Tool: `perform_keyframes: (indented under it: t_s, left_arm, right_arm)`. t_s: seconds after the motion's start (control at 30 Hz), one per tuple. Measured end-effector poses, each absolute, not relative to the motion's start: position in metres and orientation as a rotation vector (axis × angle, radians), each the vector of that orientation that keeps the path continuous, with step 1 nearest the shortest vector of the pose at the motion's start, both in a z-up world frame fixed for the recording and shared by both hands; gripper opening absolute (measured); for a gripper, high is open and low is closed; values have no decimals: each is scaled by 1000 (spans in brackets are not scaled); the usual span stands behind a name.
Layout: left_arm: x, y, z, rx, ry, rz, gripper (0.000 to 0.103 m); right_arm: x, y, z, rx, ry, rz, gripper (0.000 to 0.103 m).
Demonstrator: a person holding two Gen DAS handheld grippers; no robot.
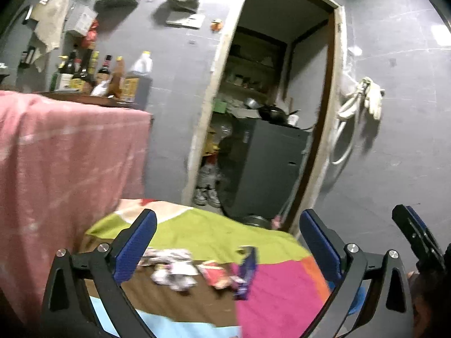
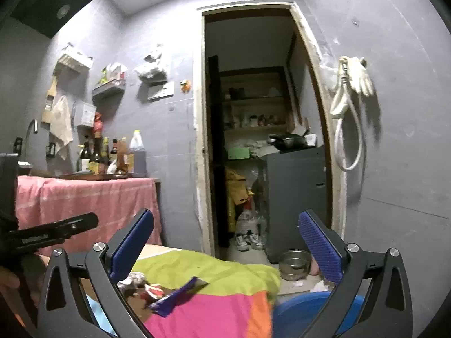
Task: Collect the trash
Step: 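Move both grippers back toward the remaining trash on the bedspread, then close the right gripper on the long blue wrapper and lift it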
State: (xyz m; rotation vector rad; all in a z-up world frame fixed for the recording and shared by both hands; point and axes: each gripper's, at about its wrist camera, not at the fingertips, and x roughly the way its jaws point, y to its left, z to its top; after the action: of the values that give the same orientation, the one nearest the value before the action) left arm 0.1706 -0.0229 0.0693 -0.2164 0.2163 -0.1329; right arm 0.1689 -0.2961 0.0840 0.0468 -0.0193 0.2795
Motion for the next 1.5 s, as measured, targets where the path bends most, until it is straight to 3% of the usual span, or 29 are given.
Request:
perform_keyframes:
  t_s: [0.37,0.7,0.87,0.97,1.03,1.2,1.33,1.5]
  left_arm:
    - [192,39,15,-198,375,-51,101]
    - [222,35,-24,-197,559,-85,101]
    - [243,31,-32,-213,639,-123,99]
    - [253,28,-37,-234,684,-157,86]
    - [260,25,-39,-237,714,-169,72]
    - [270,26,-46,-275,756,-203,68]
    - [278,22,-51,-275,794,-229,49]
    - [277,23,-51,-284,784,-248,46]
  right_arm:
    - [215,-238,54,16,152,330,103]
    - [267,-210,17,-53,357,337,102]
    - [290,-204,-1,-90,474,370,83]
    - [302,-198,-14,-104,544,407,79]
    - [309,-194,-21,-116,584,423,71]
    - [318,-192,-35,-103,655,443,66]
    - [322,-193,-42,-86,687,453,61]
    - [324,-197,-44,-63,710,472,56]
